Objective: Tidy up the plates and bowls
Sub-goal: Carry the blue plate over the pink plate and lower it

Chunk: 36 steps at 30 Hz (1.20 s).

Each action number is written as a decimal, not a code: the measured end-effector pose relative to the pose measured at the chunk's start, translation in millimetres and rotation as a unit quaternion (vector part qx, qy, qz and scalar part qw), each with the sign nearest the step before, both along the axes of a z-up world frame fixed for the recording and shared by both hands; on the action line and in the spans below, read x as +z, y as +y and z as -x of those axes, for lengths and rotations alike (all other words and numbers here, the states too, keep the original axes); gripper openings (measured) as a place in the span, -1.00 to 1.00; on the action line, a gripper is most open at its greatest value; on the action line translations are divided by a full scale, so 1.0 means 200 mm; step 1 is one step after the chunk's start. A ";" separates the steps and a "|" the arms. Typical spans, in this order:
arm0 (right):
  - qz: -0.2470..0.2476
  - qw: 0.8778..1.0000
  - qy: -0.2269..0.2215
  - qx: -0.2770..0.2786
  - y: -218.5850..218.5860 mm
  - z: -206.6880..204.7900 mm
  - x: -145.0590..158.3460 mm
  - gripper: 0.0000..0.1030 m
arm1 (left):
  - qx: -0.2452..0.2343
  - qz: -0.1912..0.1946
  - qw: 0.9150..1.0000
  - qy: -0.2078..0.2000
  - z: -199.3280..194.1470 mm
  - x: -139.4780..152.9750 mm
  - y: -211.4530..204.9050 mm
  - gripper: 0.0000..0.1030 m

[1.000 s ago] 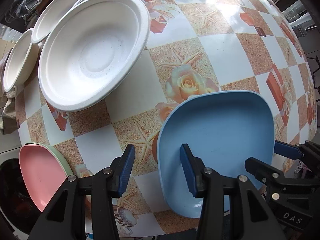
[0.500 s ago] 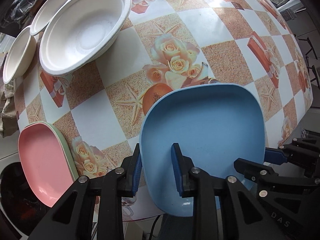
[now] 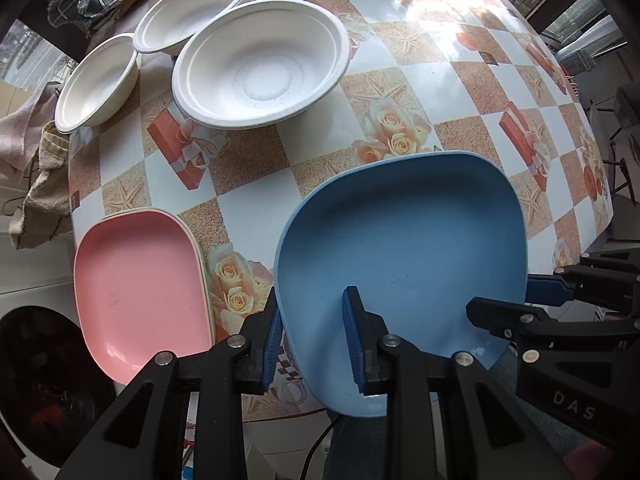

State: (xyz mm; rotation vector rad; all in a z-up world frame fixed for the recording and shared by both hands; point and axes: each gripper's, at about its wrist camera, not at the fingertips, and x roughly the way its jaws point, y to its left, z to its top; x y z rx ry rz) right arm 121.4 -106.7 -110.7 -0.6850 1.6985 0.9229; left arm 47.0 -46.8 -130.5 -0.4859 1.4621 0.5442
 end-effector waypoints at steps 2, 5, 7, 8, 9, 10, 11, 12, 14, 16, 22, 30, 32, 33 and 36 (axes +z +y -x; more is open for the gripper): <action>-0.003 1.000 -0.004 0.007 0.00 0.00 0.05 -0.39 | 0.006 -0.005 1.000 -0.005 0.02 0.02 -0.04 -0.40; -0.009 1.000 -0.010 0.018 0.01 0.03 0.09 -0.39 | 0.019 -0.009 1.000 -0.014 0.07 0.06 -0.02 -0.40; -0.011 1.000 -0.014 0.026 0.02 0.05 0.12 -0.39 | 0.028 -0.013 0.999 -0.019 0.09 0.08 0.01 -0.40; -0.013 0.999 -0.016 0.030 0.03 0.06 0.13 -0.39 | 0.032 -0.015 0.999 -0.021 0.10 0.09 0.02 -0.40; -0.014 0.999 -0.018 0.034 0.04 0.07 0.14 -0.39 | 0.036 -0.016 0.999 -0.023 0.12 0.09 0.02 -0.40; -0.016 0.999 -0.020 0.037 0.05 0.08 0.16 -0.39 | 0.041 -0.017 0.999 -0.025 0.15 0.12 0.04 -0.40; -0.017 0.999 -0.023 0.041 0.06 0.09 0.17 -0.39 | 0.044 -0.018 0.998 -0.027 0.18 0.12 0.05 -0.40; -0.018 0.999 -0.024 0.044 0.07 0.11 0.18 -0.39 | 0.048 -0.020 0.998 -0.029 0.20 0.13 0.06 -0.40; -0.021 0.998 -0.026 0.049 0.08 0.13 0.20 -0.39 | 0.054 -0.023 0.998 -0.032 0.24 0.14 0.09 -0.40; -0.024 0.998 -0.028 0.055 0.11 0.15 0.22 -0.39 | 0.061 -0.027 0.997 -0.034 0.27 0.16 0.13 -0.40; -0.032 0.996 -0.033 0.082 0.21 0.26 0.24 -0.39 | 0.086 -0.040 0.995 -0.040 0.42 0.20 0.24 -0.40; -0.031 0.991 -0.024 0.131 0.38 0.42 0.25 -0.39 | 0.132 -0.048 0.989 -0.033 0.62 0.21 0.38 -0.40; -0.028 0.990 -0.014 0.134 0.43 0.45 0.23 -0.39 | 0.139 -0.050 0.989 -0.029 0.66 0.21 0.41 -0.40; -0.026 0.991 -0.007 0.132 0.44 0.46 0.22 -0.39 | 0.141 -0.052 0.988 -0.026 0.67 0.21 0.42 -0.40; -0.019 0.993 0.020 0.117 0.48 0.49 0.17 -0.39 | 0.144 -0.056 0.988 -0.018 0.72 0.20 0.47 -0.40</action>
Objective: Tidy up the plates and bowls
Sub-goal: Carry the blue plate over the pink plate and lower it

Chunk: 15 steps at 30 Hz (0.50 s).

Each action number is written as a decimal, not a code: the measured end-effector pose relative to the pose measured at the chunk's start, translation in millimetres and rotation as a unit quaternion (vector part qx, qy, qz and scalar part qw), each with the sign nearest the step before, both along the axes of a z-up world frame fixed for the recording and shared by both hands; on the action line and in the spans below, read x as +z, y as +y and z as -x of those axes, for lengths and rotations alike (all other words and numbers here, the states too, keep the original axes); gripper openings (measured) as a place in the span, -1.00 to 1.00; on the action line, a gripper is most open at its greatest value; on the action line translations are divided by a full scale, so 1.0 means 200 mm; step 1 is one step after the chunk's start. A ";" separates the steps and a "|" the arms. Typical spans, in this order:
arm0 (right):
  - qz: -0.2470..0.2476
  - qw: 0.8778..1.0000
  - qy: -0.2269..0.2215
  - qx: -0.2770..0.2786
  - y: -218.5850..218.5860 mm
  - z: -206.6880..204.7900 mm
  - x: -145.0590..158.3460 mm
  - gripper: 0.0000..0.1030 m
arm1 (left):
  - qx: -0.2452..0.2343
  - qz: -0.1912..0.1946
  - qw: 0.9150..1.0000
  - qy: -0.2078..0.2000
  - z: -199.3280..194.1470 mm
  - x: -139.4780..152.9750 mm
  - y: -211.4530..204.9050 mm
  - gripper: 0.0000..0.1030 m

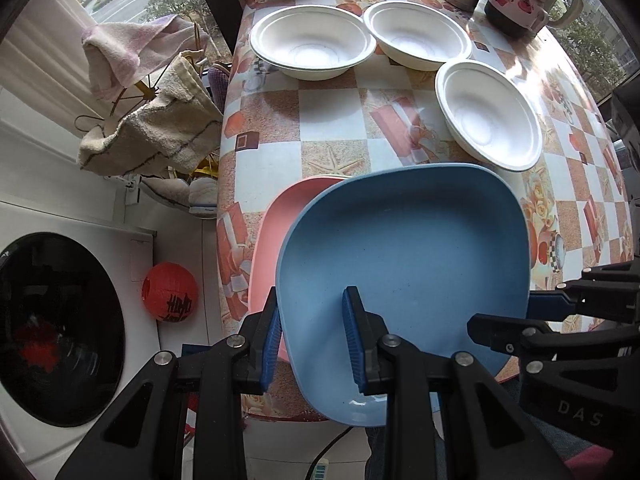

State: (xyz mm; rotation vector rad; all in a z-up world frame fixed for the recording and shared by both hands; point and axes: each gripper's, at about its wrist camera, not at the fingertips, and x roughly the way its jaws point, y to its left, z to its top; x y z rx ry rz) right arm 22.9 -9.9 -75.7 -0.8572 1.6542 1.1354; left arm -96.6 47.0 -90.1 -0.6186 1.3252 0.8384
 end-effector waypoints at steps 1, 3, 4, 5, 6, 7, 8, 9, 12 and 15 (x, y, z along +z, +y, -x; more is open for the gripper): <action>0.003 1.000 0.006 -0.003 0.01 0.01 -0.01 -0.39 | 0.000 0.000 1.000 0.002 0.01 0.00 0.02 -0.40; 0.010 1.000 0.018 -0.006 0.03 0.04 -0.04 -0.39 | 0.003 0.001 1.000 0.007 0.04 -0.01 0.04 -0.40; 0.013 1.000 0.022 -0.007 0.04 0.05 -0.05 -0.39 | 0.006 0.002 1.000 0.008 0.05 -0.02 0.05 -0.40; 0.016 1.000 0.025 -0.007 0.05 0.07 -0.06 -0.39 | 0.008 0.003 1.000 0.009 0.05 -0.02 0.06 -0.40; 0.018 0.999 0.027 -0.007 0.06 0.08 -0.07 -0.39 | 0.008 0.003 1.000 0.011 0.06 -0.03 0.07 -0.40; 0.020 0.999 0.028 -0.008 0.07 0.08 -0.08 -0.39 | 0.007 0.002 1.000 0.013 0.06 -0.03 0.07 -0.40; 0.022 0.999 0.030 -0.010 0.07 0.08 -0.09 -0.39 | 0.007 0.002 1.000 0.014 0.06 -0.03 0.08 -0.40; 0.024 0.999 0.032 -0.015 0.08 0.08 -0.09 -0.39 | 0.005 0.001 1.000 0.016 0.06 -0.03 0.08 -0.40; 0.030 0.998 0.043 -0.032 0.09 0.07 -0.12 -0.39 | 0.000 -0.003 1.000 0.022 0.06 -0.05 0.10 -0.39; 0.034 0.997 0.051 -0.045 0.10 0.06 -0.15 -0.39 | -0.005 -0.006 1.000 0.029 0.05 -0.06 0.12 -0.38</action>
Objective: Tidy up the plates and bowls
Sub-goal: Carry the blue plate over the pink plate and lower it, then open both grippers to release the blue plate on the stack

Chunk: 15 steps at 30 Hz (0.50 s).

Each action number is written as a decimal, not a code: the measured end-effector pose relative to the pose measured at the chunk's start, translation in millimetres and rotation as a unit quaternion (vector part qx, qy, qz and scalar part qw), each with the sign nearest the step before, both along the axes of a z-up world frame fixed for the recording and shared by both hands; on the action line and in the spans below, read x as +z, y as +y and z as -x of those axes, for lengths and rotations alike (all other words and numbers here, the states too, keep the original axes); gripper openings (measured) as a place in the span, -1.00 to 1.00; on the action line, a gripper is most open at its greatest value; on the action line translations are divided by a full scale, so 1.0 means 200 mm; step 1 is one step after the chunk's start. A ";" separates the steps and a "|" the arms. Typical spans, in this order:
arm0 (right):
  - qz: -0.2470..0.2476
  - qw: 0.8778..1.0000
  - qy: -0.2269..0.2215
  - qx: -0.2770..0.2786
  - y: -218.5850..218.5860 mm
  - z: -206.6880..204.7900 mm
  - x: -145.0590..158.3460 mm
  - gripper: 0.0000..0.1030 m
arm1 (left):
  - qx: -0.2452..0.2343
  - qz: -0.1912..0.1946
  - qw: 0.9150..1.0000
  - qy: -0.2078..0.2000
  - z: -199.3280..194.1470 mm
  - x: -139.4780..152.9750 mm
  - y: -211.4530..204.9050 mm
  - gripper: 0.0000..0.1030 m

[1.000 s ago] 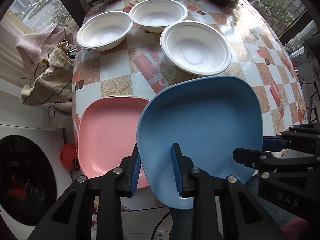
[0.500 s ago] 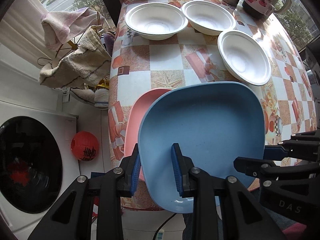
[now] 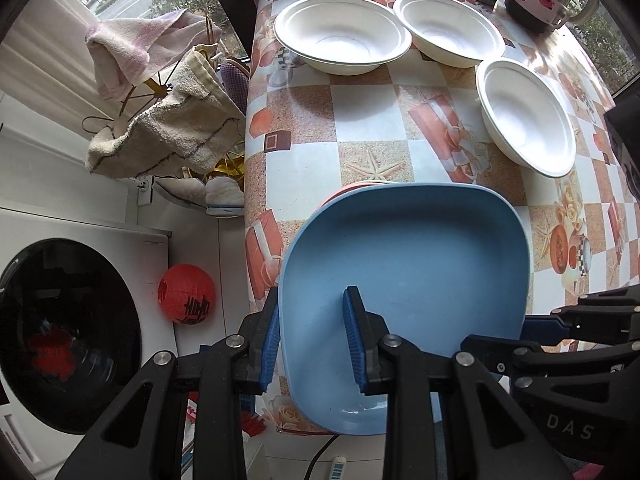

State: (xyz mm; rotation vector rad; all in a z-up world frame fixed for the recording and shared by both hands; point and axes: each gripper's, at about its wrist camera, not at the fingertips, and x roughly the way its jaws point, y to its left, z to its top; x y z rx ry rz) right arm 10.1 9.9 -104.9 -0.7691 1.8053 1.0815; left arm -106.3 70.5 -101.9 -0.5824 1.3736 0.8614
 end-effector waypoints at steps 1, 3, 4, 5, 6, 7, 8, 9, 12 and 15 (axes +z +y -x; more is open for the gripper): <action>0.000 1.000 0.002 -0.002 0.00 0.00 -0.01 -0.39 | -0.002 -0.002 1.000 0.002 0.00 0.00 0.01 -0.37; 0.000 1.000 0.005 -0.006 -0.01 -0.01 -0.02 -0.39 | -0.005 -0.003 1.000 0.004 -0.01 -0.01 0.01 -0.34; -0.001 1.000 0.006 -0.009 -0.01 -0.02 -0.03 -0.39 | -0.006 -0.002 1.000 0.004 -0.01 -0.02 0.02 -0.32; -0.002 1.000 0.009 -0.012 -0.01 -0.02 -0.03 -0.39 | -0.006 -0.003 1.000 0.003 -0.01 -0.02 0.02 -0.29; -0.007 1.000 0.014 -0.016 -0.02 -0.03 -0.03 -0.38 | -0.005 0.000 1.000 0.000 0.00 -0.03 0.02 -0.21; -0.010 1.000 0.018 -0.018 -0.02 -0.05 -0.03 -0.38 | -0.002 0.003 1.000 -0.004 0.00 -0.03 0.03 -0.15; -0.012 1.000 0.020 -0.019 -0.03 -0.06 -0.03 -0.32 | 0.002 0.006 1.000 -0.007 0.01 -0.03 0.03 -0.10; -0.014 1.000 0.017 -0.021 -0.03 -0.08 -0.02 0.08 | 0.005 0.008 1.000 -0.011 0.02 -0.03 0.03 0.02; -0.029 0.999 0.006 -0.037 -0.06 -0.17 0.02 0.54 | 0.016 0.003 1.000 -0.021 0.04 0.00 0.03 0.34; -0.032 0.997 -0.003 -0.064 -0.12 -0.30 0.04 0.70 | 0.022 0.001 0.999 -0.035 0.06 0.04 0.02 0.55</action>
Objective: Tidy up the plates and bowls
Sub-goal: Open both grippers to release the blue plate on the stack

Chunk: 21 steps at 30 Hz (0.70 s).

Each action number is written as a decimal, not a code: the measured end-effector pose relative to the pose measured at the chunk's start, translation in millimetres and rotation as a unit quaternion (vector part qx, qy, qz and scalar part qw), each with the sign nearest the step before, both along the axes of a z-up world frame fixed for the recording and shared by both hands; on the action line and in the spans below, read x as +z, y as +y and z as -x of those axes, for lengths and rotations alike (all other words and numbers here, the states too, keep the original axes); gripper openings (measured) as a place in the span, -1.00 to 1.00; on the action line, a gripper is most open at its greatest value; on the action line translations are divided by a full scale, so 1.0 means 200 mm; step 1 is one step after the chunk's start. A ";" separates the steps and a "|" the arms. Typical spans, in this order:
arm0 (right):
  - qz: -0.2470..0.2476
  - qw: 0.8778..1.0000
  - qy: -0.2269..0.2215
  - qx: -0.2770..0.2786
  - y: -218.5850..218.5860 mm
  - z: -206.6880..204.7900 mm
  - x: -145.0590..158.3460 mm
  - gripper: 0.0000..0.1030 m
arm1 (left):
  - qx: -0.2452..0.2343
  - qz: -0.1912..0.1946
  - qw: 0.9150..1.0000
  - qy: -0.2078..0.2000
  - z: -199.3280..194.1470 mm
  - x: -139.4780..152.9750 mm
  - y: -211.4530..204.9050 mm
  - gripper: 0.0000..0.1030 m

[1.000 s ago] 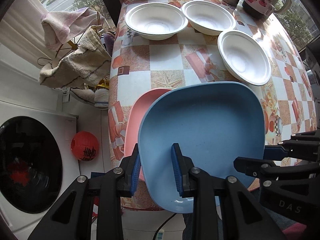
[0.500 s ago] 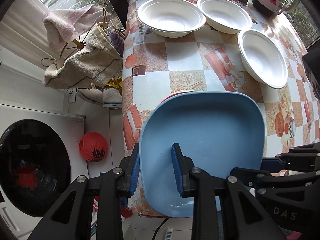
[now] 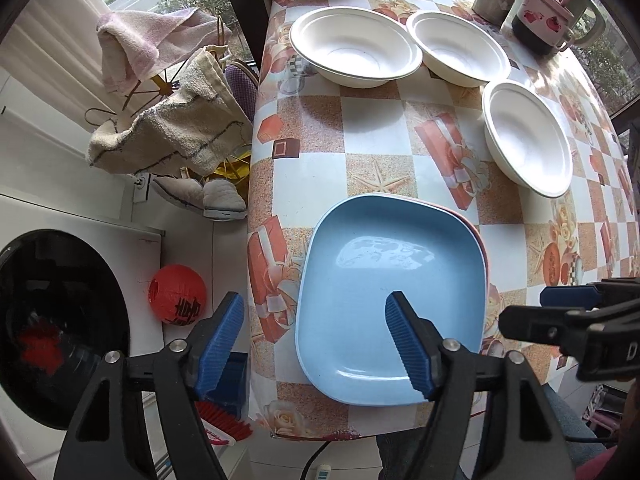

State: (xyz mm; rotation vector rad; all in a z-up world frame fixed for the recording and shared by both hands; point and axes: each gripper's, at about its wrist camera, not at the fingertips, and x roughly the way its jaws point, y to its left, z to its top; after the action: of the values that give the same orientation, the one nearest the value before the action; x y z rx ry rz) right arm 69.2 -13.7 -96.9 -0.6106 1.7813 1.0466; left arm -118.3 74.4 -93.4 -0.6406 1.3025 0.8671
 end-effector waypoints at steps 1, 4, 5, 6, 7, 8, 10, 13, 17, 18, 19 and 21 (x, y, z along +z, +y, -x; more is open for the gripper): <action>0.003 1.000 -0.003 -0.013 -0.03 -0.05 0.00 0.85 | 0.002 0.004 1.000 -0.004 0.00 0.01 -0.01 0.55; 0.017 0.998 -0.004 -0.061 -0.15 -0.19 -0.03 1.00 | 0.010 0.012 1.000 -0.020 -0.01 0.02 -0.03 0.59; 0.023 0.997 -0.003 -0.075 -0.19 -0.23 -0.04 1.00 | 0.012 0.013 1.000 -0.025 -0.02 0.03 -0.04 0.61; 0.029 0.996 -0.003 -0.090 -0.24 -0.27 -0.05 1.00 | 0.014 0.017 0.999 -0.028 -0.03 0.03 -0.05 0.68; 0.033 0.994 -0.002 -0.102 -0.28 -0.30 -0.06 1.00 | 0.015 0.023 0.999 -0.033 -0.04 0.03 -0.05 0.73; 0.039 0.993 -0.002 -0.113 -0.32 -0.32 -0.07 1.00 | 0.015 0.032 0.999 -0.037 -0.05 0.02 -0.07 0.76; 0.054 0.989 0.000 -0.134 -0.41 -0.37 -0.10 1.00 | 0.013 0.047 0.998 -0.036 -0.09 0.01 -0.09 0.99; 0.073 0.984 0.002 -0.159 -0.49 -0.42 -0.13 1.00 | 0.004 0.059 0.997 -0.045 -0.16 -0.01 -0.12 0.99; 0.081 0.981 -0.007 -0.176 -0.59 -0.49 -0.13 1.00 | -0.033 0.058 0.997 -0.047 -0.29 0.01 -0.18 0.99; 0.082 0.980 -0.008 -0.180 -0.61 -0.51 -0.13 1.00 | -0.040 0.061 0.996 -0.049 -0.32 0.01 -0.19 0.99; 0.083 0.979 -0.009 -0.184 -0.63 -0.52 -0.13 1.00 | -0.047 0.063 0.996 -0.052 -0.35 0.01 -0.20 0.99; 0.084 0.978 -0.010 -0.190 -0.67 -0.55 -0.13 1.00 | -0.055 0.066 0.995 -0.053 -0.39 0.02 -0.22 0.99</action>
State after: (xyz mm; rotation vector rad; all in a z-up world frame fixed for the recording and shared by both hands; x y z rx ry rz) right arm 178.6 -147.7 -122.3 -0.3582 1.8878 0.6312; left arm -39.8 31.3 -90.3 -0.7040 1.2934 0.6526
